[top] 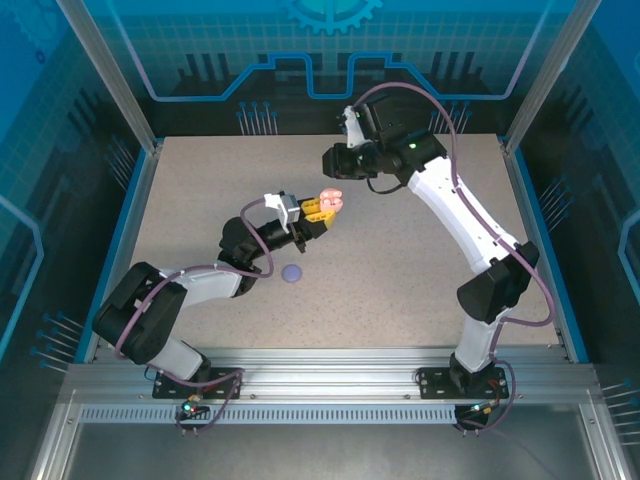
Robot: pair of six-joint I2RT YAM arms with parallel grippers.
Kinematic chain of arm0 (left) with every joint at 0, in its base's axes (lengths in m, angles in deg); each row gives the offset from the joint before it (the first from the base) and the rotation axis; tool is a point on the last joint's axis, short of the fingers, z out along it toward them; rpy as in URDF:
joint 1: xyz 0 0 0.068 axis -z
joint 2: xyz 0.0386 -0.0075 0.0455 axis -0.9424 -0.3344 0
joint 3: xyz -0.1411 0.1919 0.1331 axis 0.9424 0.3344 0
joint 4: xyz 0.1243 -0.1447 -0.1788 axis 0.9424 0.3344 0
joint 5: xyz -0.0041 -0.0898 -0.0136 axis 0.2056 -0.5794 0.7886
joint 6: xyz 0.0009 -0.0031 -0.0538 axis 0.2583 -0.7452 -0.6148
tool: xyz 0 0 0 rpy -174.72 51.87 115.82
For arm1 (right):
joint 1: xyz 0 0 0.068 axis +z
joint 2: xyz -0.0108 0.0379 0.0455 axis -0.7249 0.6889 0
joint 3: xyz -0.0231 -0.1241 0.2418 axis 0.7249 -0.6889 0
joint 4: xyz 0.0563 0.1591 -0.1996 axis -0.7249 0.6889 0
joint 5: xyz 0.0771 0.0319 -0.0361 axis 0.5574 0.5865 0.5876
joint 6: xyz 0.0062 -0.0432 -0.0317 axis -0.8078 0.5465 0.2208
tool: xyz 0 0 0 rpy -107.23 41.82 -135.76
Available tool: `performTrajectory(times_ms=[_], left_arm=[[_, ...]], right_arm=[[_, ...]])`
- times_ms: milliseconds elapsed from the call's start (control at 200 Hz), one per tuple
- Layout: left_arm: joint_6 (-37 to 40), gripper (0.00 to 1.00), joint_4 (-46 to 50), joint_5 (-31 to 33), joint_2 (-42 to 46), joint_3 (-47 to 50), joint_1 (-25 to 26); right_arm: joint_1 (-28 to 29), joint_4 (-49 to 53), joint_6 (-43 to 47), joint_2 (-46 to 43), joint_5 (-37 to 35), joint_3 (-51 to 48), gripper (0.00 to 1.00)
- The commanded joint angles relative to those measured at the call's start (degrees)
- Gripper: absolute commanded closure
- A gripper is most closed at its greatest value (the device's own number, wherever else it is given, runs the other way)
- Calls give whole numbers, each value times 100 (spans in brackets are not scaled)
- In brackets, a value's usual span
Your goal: Insert the wireless bluetooth earbuds into the charging case
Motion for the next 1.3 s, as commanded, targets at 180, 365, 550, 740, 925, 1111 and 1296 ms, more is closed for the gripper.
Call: performTrajectory(times_ms=[180,365,550,740,925,1111,1296], left_arm=[[136,100,-237,-36,-60,-28,38],[144,100,-228,-17,-74,-64,32],[171,100,-272,30,-99,-71,29],[-42,100,-379,68,-129,-57,33],[-415,100,-22,270,149,89,34],[-1001,100,1205,628,805,256,135],[-1431,100,3899,1380,1540,-63,541]], right_arm=[[277,94,137,-485,-5,-569,76],[376,17,122,-955,-23,-1064,78],[390,-121,14,-1568,-120,-1597,79],[203,-296,-332,-1994,-707,-1707,68],[3,-374,-588,-2382,-1062,-1885,55],[-43,-322,-822,-2821,-1305,-2413,50],[-72,-164,-1024,-2995,-1497,-2858,47]])
